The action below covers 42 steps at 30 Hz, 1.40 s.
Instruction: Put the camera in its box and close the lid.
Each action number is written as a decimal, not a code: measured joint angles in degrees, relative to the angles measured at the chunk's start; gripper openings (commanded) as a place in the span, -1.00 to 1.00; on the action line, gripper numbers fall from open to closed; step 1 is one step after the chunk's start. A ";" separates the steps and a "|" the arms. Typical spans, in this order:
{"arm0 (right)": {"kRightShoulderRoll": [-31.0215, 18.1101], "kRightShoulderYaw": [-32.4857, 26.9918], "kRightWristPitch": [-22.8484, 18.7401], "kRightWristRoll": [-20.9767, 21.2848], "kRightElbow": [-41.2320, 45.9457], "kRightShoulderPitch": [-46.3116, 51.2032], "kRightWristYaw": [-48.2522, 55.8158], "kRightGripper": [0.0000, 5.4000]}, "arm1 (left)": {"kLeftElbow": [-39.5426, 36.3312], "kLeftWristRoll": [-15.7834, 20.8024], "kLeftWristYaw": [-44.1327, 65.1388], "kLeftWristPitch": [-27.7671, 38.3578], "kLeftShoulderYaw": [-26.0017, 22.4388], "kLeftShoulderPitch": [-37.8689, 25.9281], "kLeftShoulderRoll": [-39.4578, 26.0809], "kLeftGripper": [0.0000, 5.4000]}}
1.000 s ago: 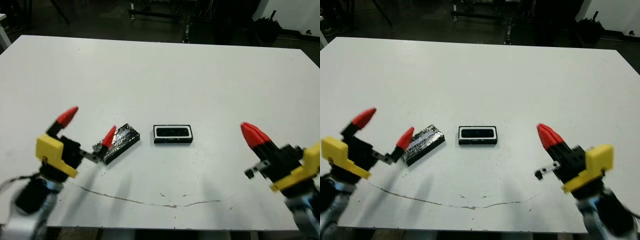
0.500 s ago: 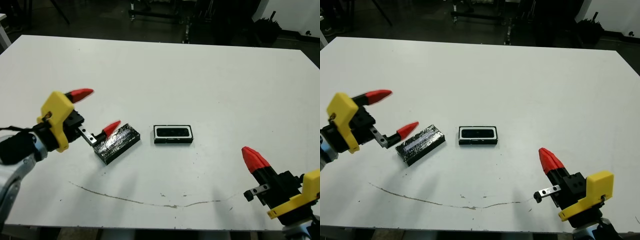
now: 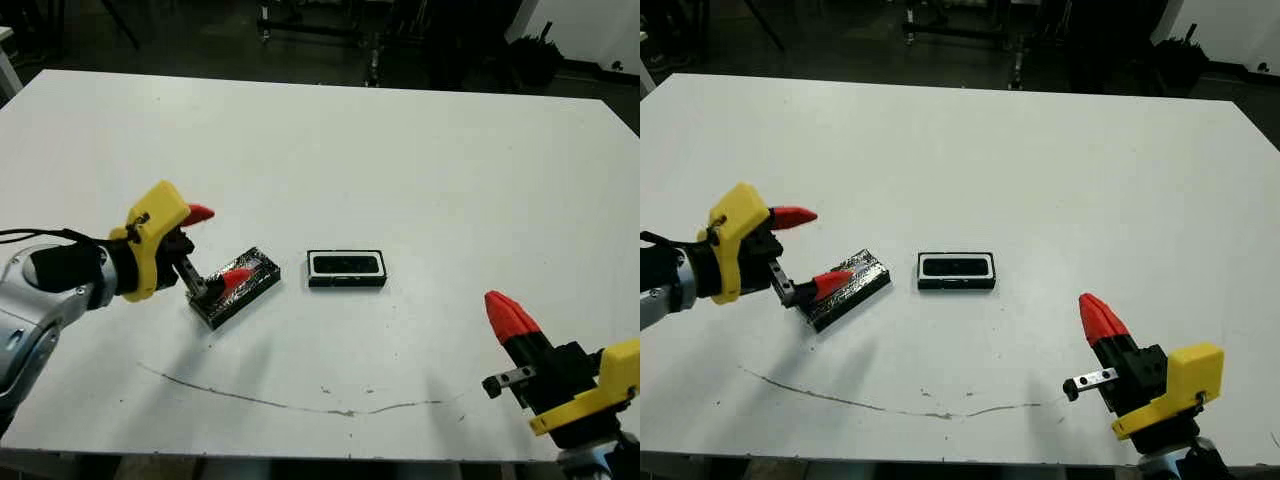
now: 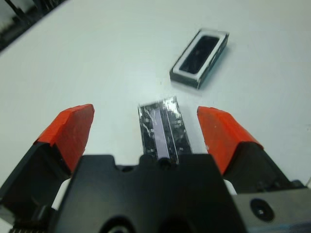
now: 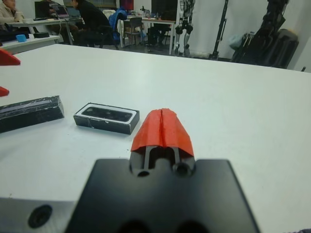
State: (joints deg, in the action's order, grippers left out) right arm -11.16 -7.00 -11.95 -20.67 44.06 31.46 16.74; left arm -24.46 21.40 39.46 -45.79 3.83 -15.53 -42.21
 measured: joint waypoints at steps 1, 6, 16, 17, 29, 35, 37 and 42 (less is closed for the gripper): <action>0.00 0.07 0.00 -0.01 -0.02 -0.06 0.00 -1.00 | 0.17 -0.72 -0.05 0.10 0.44 -0.25 0.00 1.00; 0.00 0.46 0.00 0.42 -0.02 -0.15 -0.52 -1.00 | 2.00 -3.44 -0.07 0.93 2.27 -0.64 0.01 1.00; 0.02 1.68 -0.01 -0.21 0.02 0.10 -0.82 -1.00 | 6.48 -6.38 3.78 1.38 6.99 -3.59 -0.12 1.00; 0.02 1.71 -0.01 -0.20 0.02 0.19 -0.82 -1.00 | 6.98 -6.12 4.60 1.11 7.24 -4.02 -0.17 1.00; 0.17 2.34 0.00 0.26 -0.02 0.74 -0.86 -1.00 | 9.99 -2.54 6.73 -5.43 6.92 -6.69 0.40 1.00; 0.18 2.33 0.00 0.23 -0.02 0.87 -0.84 -1.00 | 10.88 -3.56 6.93 -3.92 7.47 -6.69 0.39 1.00; 0.17 2.33 0.01 0.24 -0.02 0.92 -0.83 -1.00 | 10.65 -3.53 6.76 -5.09 7.57 -6.69 0.39 1.00; 0.18 2.33 0.01 0.30 -0.02 0.93 -0.84 -1.00 | 9.61 -3.61 6.61 -6.84 8.24 -6.65 0.36 1.00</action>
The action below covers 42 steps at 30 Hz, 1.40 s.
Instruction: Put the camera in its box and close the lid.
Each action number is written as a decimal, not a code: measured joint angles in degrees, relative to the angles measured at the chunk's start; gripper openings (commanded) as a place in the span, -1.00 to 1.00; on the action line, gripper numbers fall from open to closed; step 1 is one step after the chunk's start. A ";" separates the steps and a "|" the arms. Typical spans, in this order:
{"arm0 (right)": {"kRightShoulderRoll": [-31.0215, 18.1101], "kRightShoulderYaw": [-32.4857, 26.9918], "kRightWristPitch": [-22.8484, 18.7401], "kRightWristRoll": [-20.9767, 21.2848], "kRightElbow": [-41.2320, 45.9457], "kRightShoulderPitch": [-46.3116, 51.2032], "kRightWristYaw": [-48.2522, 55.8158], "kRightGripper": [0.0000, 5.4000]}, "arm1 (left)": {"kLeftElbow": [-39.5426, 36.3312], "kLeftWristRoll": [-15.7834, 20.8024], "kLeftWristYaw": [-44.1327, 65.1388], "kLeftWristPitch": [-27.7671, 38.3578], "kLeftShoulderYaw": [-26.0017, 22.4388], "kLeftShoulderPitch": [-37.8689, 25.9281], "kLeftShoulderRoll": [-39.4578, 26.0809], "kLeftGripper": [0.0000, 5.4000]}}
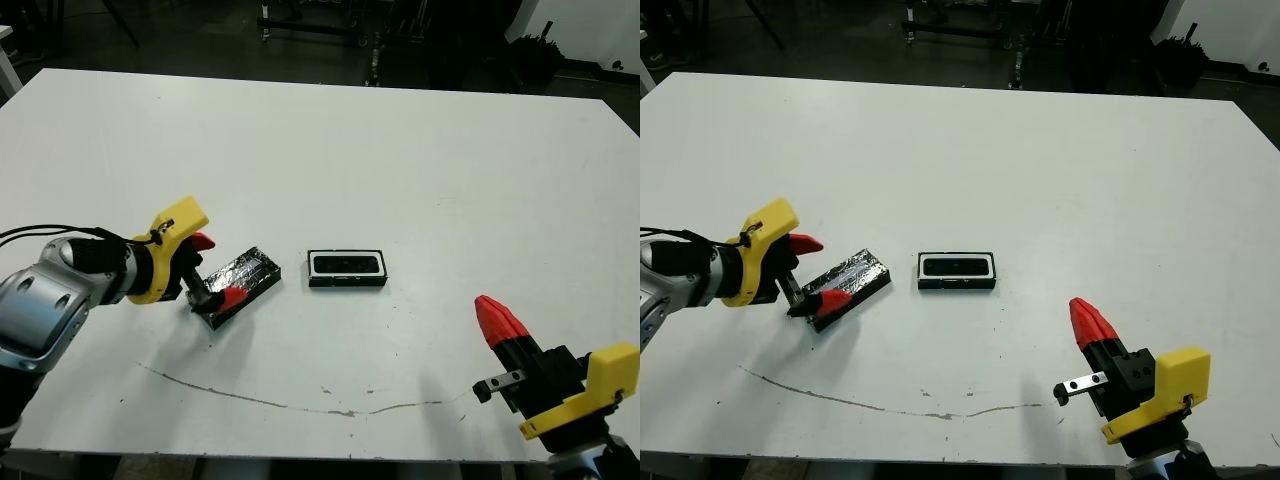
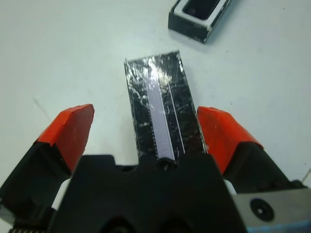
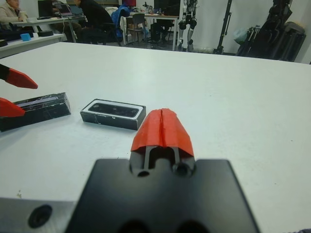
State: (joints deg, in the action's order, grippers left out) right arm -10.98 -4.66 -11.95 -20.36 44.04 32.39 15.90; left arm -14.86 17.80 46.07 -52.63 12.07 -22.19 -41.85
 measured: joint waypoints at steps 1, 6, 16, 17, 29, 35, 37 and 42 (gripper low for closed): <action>0.00 0.00 0.00 0.02 0.00 0.00 0.00 -1.00 | 0.01 -0.01 0.08 0.31 0.09 0.01 0.00 1.00; 0.00 0.00 0.24 0.01 -0.01 0.00 0.03 -1.00 | -0.01 -0.44 0.39 1.23 0.68 0.05 -0.40 1.00; 0.01 0.18 0.35 0.37 -0.05 0.08 -0.02 -1.00 | -0.45 -2.23 1.10 3.39 1.76 0.16 -1.00 1.00; 0.01 0.18 0.35 0.36 -0.05 0.15 -0.02 -1.00 | -0.44 -2.54 1.14 4.03 1.92 0.21 -1.03 1.00; 0.07 0.33 0.70 0.74 -0.09 0.31 -0.03 -1.00 | -0.35 -3.79 1.98 5.16 2.65 1.48 -0.88 1.00; 0.08 0.16 0.71 0.70 -0.10 0.29 -0.05 -1.00 | -0.37 -3.80 2.35 5.11 3.26 1.48 -0.88 1.00; 0.12 0.15 0.71 0.75 -0.10 0.29 -0.35 -1.00 | -0.50 -4.12 2.40 5.25 3.66 1.48 -0.89 1.00; 0.20 0.07 0.82 0.68 -0.13 0.27 -0.50 -1.00 | -0.58 -4.45 3.18 5.35 3.94 1.49 -0.90 1.00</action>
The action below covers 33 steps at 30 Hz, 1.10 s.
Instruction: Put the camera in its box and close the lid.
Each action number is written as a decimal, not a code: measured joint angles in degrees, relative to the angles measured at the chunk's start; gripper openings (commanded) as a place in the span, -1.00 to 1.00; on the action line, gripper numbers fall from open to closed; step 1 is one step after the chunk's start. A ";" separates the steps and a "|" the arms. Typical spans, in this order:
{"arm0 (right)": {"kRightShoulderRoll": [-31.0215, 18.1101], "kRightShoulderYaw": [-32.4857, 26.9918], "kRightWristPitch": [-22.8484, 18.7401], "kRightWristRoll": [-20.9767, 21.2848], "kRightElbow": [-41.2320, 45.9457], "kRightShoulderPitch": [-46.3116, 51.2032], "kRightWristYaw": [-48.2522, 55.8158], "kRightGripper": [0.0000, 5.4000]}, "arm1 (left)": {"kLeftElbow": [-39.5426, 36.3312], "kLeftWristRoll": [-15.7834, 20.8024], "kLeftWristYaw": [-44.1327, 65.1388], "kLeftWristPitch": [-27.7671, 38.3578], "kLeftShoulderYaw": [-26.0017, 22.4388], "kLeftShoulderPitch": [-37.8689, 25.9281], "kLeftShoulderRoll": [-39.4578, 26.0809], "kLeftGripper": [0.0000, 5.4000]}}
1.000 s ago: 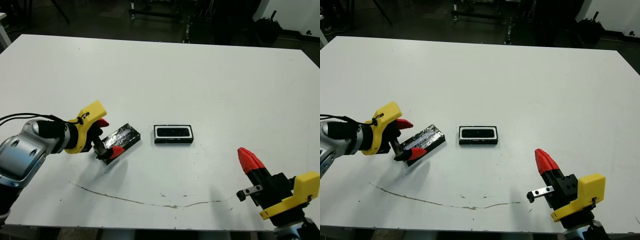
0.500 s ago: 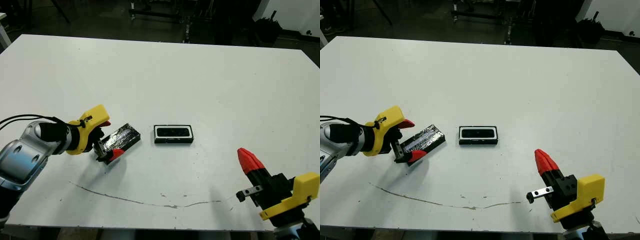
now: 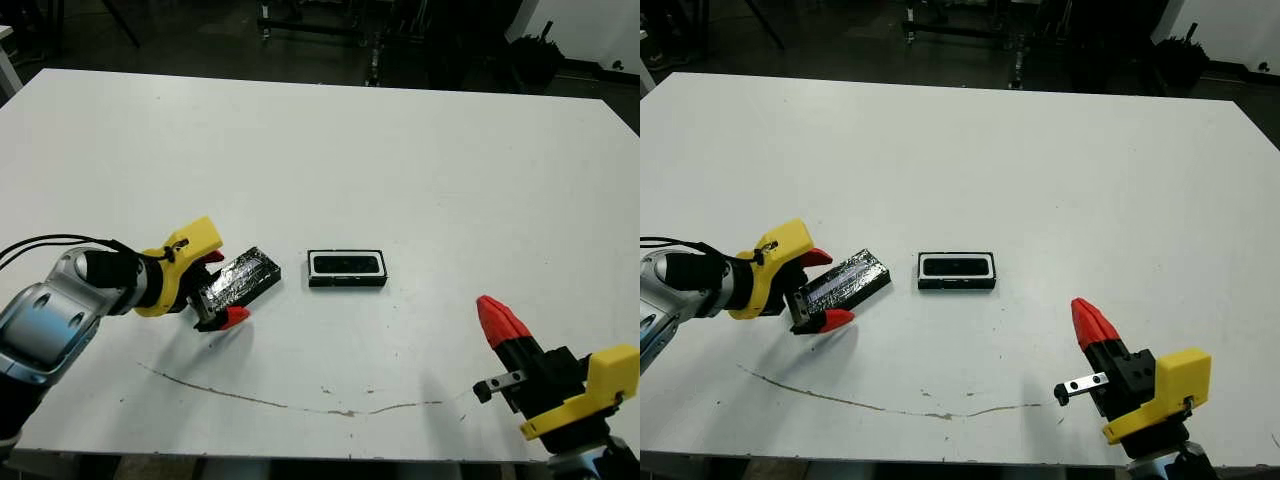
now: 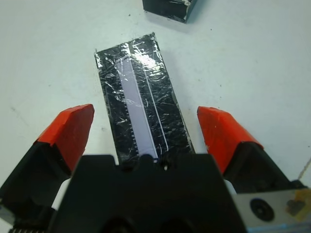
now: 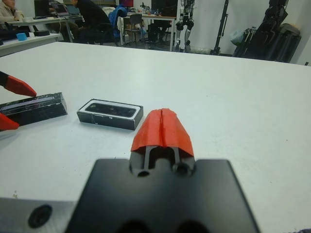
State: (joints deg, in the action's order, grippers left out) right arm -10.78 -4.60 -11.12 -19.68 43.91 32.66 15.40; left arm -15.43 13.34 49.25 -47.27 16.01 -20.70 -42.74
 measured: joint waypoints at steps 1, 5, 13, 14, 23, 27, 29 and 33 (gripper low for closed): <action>0.00 0.00 0.11 0.00 -0.03 -0.01 0.02 -1.00 | 0.00 -0.18 0.03 0.33 0.10 0.03 -0.02 1.00; 0.00 -0.01 0.42 0.00 -0.07 0.00 0.01 -1.00 | -0.02 -1.06 -0.02 1.23 0.31 0.24 -0.02 1.00; 0.00 -0.02 0.45 -0.03 -0.07 0.18 -0.02 -1.00 | 0.04 2.78 -2.04 -9.22 -1.80 0.26 2.48 1.00; 0.00 -0.02 0.45 -0.07 -0.07 0.22 -0.02 -1.00 | 0.04 3.43 -2.15 -10.01 -2.08 0.25 2.66 1.00; -0.01 -0.09 0.45 -0.05 -0.07 0.75 -0.02 -1.00 | -0.15 3.59 -4.14 -10.47 -1.92 0.26 2.75 1.00; 0.00 -0.08 0.48 -0.05 -0.07 0.79 -0.02 -1.00 | -0.58 2.25 -4.14 -8.15 -0.61 0.32 2.19 0.97; 0.02 -0.08 0.49 -0.06 -0.07 0.84 -0.02 -1.00 | -1.13 1.31 -4.16 -6.08 -0.15 0.53 1.88 0.92; 0.11 -0.09 0.49 -0.61 -0.08 0.88 -0.01 -1.00 | -1.64 1.10 -5.14 -5.70 -0.52 1.56 1.93 0.70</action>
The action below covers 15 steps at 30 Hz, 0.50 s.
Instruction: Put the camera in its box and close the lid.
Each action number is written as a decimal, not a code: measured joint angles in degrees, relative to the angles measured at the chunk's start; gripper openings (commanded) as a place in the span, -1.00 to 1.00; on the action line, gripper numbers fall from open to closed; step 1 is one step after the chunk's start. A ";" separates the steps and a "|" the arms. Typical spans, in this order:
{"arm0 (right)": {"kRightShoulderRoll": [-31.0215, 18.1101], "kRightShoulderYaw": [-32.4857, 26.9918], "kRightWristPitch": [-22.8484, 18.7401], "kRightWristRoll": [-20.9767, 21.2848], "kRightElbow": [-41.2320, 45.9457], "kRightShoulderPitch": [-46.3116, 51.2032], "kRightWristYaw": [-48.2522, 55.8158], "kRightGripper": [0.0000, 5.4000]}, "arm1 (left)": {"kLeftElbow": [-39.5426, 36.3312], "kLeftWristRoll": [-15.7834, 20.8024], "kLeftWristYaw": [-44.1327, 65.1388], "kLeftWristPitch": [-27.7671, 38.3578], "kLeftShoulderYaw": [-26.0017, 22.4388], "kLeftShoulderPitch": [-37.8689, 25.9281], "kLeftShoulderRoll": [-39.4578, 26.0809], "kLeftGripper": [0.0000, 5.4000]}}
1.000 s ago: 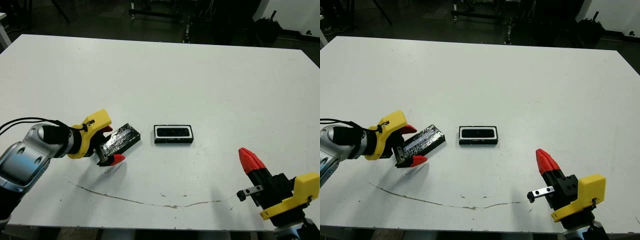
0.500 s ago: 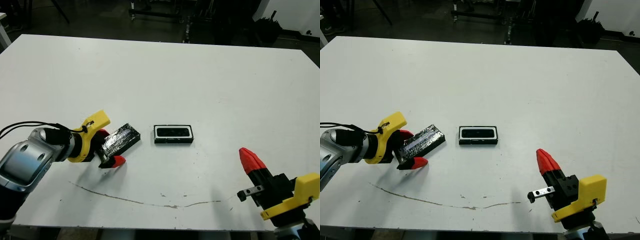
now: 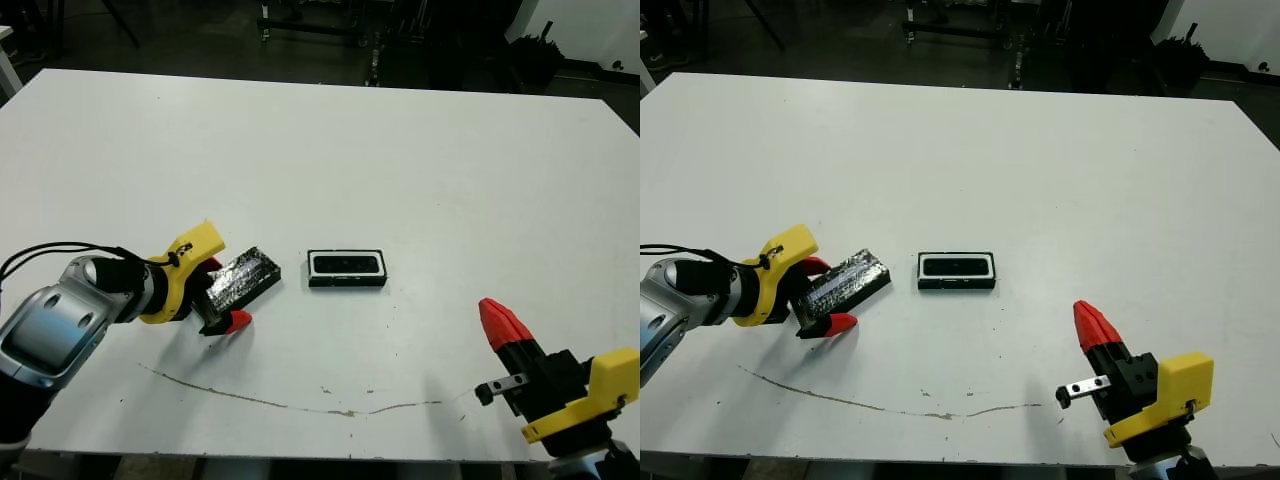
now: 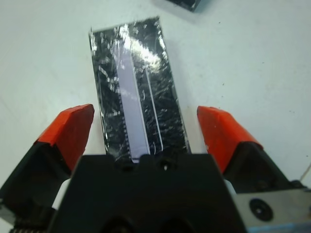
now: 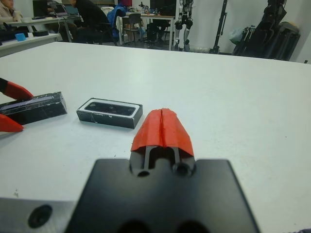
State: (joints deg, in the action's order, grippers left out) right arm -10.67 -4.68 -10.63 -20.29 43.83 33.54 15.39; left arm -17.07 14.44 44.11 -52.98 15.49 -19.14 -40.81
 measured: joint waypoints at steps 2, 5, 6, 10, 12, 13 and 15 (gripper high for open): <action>0.01 0.00 0.00 -0.06 0.00 0.02 0.00 -1.00 | -0.14 0.02 -0.50 0.00 -0.50 0.50 0.12 0.59; 0.02 0.01 0.08 0.14 -0.01 0.04 0.00 -1.00 | -0.34 0.09 -1.24 0.02 -1.53 1.15 0.43 0.42; 0.02 0.01 0.34 0.32 -0.06 0.04 -0.01 -1.00 | -0.41 0.14 -1.54 0.01 -1.78 1.24 0.56 0.37; 0.01 0.01 0.48 0.69 -0.07 0.03 -0.04 -1.00 | -0.73 0.77 -2.70 -0.78 -2.80 1.37 1.38 0.17; 0.01 0.01 0.48 0.69 -0.07 0.01 -0.03 -1.00 | -0.82 1.23 -3.19 -1.75 -3.05 1.38 1.77 0.17; 0.01 0.01 0.48 0.68 -0.07 0.00 -0.03 -1.00 | -0.84 1.34 -3.41 -2.13 -3.13 1.37 1.91 0.17; 0.01 0.01 0.48 0.68 -0.09 -0.08 -0.03 -1.00 | -0.88 1.38 -3.61 -2.55 -3.23 1.34 2.08 0.17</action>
State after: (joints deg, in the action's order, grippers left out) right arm -10.66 -4.67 -10.15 -19.61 43.74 33.46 15.36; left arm -17.95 15.82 40.50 -55.53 12.26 -17.80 -38.73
